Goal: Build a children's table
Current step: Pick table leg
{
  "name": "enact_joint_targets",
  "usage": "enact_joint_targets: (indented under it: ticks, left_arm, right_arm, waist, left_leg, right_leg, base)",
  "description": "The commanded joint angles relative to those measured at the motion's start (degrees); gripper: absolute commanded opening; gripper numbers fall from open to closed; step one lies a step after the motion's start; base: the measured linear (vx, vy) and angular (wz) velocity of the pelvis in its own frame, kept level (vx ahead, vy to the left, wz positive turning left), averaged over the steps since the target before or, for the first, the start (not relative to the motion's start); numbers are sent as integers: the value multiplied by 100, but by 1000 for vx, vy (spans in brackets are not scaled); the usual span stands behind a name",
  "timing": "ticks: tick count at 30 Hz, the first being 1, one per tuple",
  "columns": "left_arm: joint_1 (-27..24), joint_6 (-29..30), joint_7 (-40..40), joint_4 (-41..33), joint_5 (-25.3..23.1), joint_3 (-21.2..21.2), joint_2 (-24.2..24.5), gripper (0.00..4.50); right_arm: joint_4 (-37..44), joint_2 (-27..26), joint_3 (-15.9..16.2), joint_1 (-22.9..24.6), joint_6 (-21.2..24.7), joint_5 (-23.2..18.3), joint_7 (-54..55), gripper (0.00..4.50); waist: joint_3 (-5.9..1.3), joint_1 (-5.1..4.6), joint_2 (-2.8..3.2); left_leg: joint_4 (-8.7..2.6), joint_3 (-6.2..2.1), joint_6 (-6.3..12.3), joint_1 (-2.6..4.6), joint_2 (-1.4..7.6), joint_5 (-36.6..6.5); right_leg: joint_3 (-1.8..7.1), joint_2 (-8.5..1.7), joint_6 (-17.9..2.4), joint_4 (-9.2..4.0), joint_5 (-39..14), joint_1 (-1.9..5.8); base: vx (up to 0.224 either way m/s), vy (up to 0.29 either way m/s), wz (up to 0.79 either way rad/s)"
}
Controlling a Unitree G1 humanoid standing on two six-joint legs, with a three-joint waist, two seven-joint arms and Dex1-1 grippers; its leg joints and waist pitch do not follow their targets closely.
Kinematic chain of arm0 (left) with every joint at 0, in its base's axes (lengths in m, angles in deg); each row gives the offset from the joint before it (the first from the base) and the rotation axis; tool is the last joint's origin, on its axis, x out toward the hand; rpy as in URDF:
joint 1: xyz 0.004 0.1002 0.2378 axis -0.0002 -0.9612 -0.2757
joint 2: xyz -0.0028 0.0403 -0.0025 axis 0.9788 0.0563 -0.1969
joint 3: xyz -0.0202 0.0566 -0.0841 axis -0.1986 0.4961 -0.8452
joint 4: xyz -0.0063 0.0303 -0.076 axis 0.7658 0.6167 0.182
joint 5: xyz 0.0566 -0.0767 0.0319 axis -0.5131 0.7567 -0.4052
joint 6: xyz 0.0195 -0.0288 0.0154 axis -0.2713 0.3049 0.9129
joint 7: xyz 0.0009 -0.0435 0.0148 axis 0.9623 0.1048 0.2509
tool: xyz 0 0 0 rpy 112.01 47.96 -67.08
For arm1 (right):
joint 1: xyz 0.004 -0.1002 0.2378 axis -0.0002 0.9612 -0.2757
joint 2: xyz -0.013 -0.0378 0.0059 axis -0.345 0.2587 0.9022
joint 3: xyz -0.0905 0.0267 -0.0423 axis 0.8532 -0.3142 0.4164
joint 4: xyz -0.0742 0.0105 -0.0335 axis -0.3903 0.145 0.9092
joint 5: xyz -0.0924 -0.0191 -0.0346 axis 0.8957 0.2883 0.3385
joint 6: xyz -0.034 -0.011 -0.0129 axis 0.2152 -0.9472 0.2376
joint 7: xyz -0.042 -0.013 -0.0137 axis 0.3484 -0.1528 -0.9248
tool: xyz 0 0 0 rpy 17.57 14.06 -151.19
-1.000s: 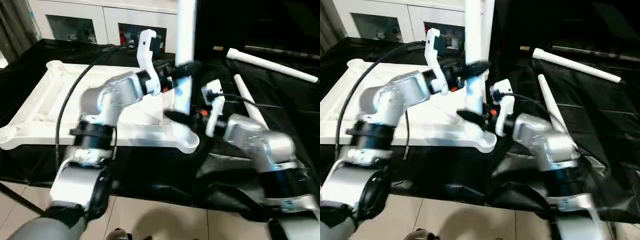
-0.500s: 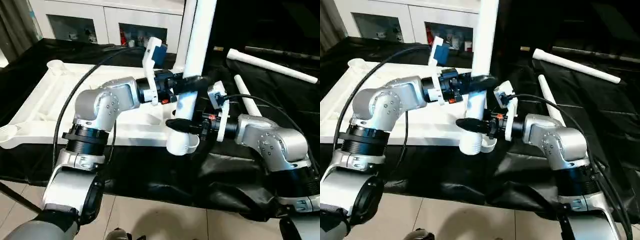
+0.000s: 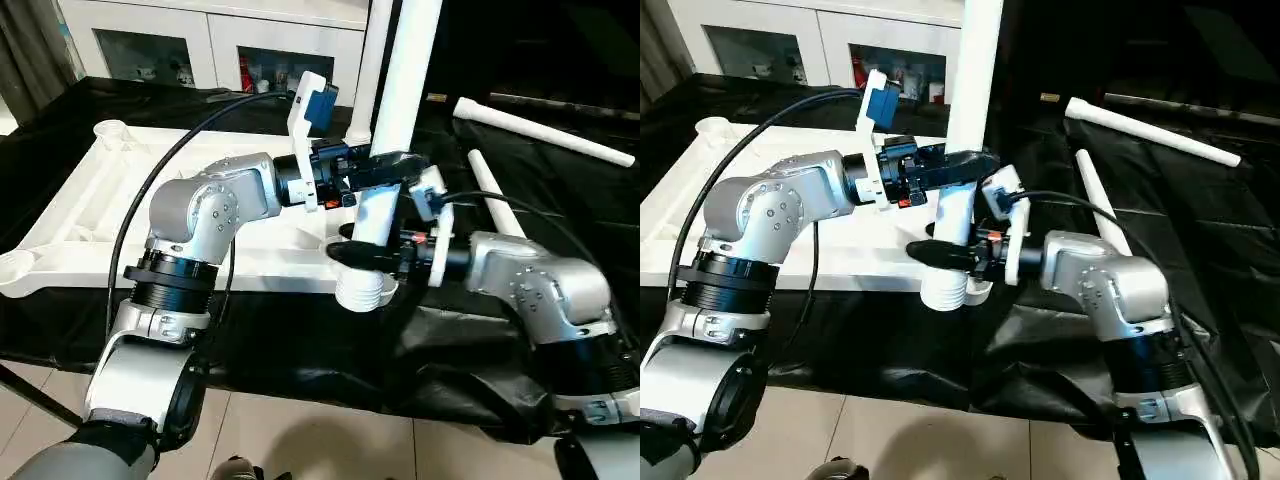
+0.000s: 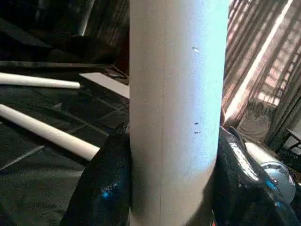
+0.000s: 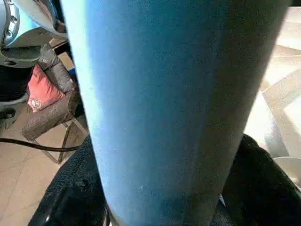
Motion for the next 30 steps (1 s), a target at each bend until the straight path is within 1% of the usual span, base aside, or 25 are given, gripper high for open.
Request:
enact_joint_targets:
  ticks: [1, 3, 5, 7, 11, 14, 15, 16, 18, 21, 24, 26, 30]
  left_arm:
    - [27, -71, 71, -132, 10, 46, -1, 185]
    - [30, -70, 84, -133, 11, 58, 10, 185]
    - [27, -65, 103, -141, 20, 67, 22, 185]
    - [30, -75, 128, -127, 19, 77, 35, 185]
    - [31, -81, 189, -117, 13, 101, 59, 185]
    - [28, -80, 215, -122, 16, 107, 74, 185]
    - [27, -82, 222, -124, 16, 113, 80, 185]
    - [25, -79, 228, -125, 19, 114, 85, 185]
    - [20, -66, 255, -141, 36, 122, 105, 185]
    - [21, -68, 264, -142, 43, 128, 113, 185]
    - [33, -78, 272, -126, 47, 132, 121, 185]
    - [35, -80, 286, -121, 47, 131, 124, 185]
    - [46, -77, 313, -107, 44, 114, 127, 185]
  right_arm:
    - [-57, -2, -32, -56, 36, 3, 54, 276]
    - [-64, -4, -40, -58, 33, 1, 67, 264]
    - [-68, -1, -42, -61, 30, 3, 68, 240]
    - [-84, 6, -48, -68, 21, 15, 60, 225]
    - [-70, 37, -48, -65, 2, 34, 59, 223]
    - [-62, 41, -109, -72, 43, -28, 55, 223]
    - [-63, 43, -124, -74, 60, -48, 50, 259]
    - [-60, 49, -147, -81, 107, -95, 27, 268]
    - [-35, 89, -152, -87, 145, -128, -17, 273]
    - [-28, 113, -135, -84, 121, -93, -15, 313]
    - [-18, 143, -141, -73, 123, -107, -51, 313]
    - [15, 172, -159, -57, 141, -150, -94, 313]
    - [42, 197, -159, -44, 171, -203, -126, 313]
  waist:
    - [-482, 13, -81]
    - [-483, 14, -76]
    - [-485, 13, -71]
    - [-486, 14, -69]
    - [-485, 13, -70]
    - [-487, 14, -68]
    - [-486, 11, -68]
    - [-488, 13, -59]
    - [-488, 17, -64]
    - [-489, 16, -63]
    - [-487, 16, -68]
    - [-488, 18, -57]
    - [-486, 17, -59]
  left_leg:
    - [-320, -48, 134, 95, 93, -361]
    - [-320, -48, 140, 93, 91, -361]
    - [-319, -49, 141, 97, 93, -361]
    - [-318, -47, 138, 96, 91, -355]
    - [-320, -48, 124, 97, 92, -375]
    - [-318, -48, 126, 100, 91, -370]
    - [-318, -47, 125, 98, 91, -370]
    - [-319, -50, 123, 99, 92, -366]
    - [-318, -48, 127, 100, 90, -351]
    - [-317, -48, 121, 99, 91, -362]
    - [-316, -47, 113, 99, 89, -371]
    - [-314, -49, 119, 98, 90, -380]
    - [-315, -49, 112, 97, 89, -406]
  right_leg:
    - [240, -272, -1305, -376, -98, 354]
    - [240, -275, -1310, -377, -76, 356]
    - [241, -273, -1314, -374, -58, 353]
    - [241, -272, -1326, -372, -30, 355]
    - [239, -271, -1324, -373, -55, 357]
    - [241, -271, -1320, -372, -49, 356]
    - [240, -270, -1326, -371, -44, 356]
    - [239, -271, -1328, -367, -37, 357]
    - [240, -269, -1338, -368, -20, 359]
    - [239, -272, -1336, -367, -25, 359]
    - [241, -270, -1336, -369, -34, 361]
    - [240, -271, -1339, -367, -32, 359]
    - [239, -270, -1341, -373, -61, 362]
  base:
    - [0, 0, 0]
    - [0, 0, 0]
    - [0, 0, 0]
    - [0, 0, 0]
    - [0, 0, 0]
    - [0, 0, 0]
    - [0, 0, 0]
    - [0, 0, 0]
    - [0, 0, 0]
    - [0, 0, 0]
    - [0, 0, 0]
    - [0, 0, 0]
    - [0, 0, 0]
